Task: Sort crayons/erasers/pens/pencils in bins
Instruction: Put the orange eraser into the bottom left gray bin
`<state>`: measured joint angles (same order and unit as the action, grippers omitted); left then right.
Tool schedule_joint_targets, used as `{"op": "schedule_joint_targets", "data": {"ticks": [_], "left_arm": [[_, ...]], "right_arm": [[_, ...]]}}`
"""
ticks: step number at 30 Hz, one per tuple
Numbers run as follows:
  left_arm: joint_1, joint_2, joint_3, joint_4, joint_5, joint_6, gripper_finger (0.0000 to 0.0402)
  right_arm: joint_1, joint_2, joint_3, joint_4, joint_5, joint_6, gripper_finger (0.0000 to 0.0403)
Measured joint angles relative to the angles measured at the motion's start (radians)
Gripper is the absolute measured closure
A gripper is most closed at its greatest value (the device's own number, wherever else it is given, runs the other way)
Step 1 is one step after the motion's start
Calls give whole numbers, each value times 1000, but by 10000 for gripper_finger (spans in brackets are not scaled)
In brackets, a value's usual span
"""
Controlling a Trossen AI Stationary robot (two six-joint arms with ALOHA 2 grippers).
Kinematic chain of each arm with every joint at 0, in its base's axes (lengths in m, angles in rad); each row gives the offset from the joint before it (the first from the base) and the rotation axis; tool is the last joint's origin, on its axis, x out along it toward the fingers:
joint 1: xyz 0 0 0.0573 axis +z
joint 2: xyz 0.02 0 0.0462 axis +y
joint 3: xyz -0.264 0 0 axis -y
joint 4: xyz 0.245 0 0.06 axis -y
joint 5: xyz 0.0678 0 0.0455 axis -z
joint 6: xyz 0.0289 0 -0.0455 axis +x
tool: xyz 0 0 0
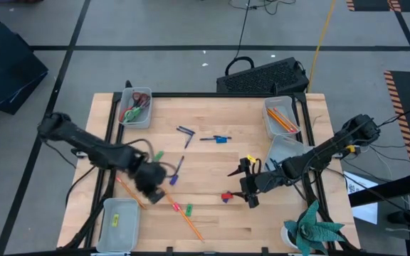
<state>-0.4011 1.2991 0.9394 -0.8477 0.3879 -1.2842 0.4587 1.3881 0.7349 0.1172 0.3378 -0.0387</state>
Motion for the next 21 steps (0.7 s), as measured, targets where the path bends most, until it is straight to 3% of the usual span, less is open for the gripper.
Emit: {"op": "schedule_joint_targets", "data": {"ticks": [5, 8, 11, 16, 21], "left_arm": [[-181, -99, 0, -38, 30, -304, 359], [-257, -119, 0, -68, -62, -405, 359], [-299, -109, 0, -54, -173, -412, 358], [-301, -58, 0, 51, -275, -320, 358], [-258, 54, 0, 157, -213, -288, 358]], "right_arm": [[-17, 0, 0, 7, 0, 0, 78], [-28, 0, 0, 8, 0, -1, 78], [-35, 0, 0, 7, 0, -2, 78], [-34, 0, 0, 7, 0, -3, 78], [-36, 0, 0, 7, 0, -3, 78]]}}
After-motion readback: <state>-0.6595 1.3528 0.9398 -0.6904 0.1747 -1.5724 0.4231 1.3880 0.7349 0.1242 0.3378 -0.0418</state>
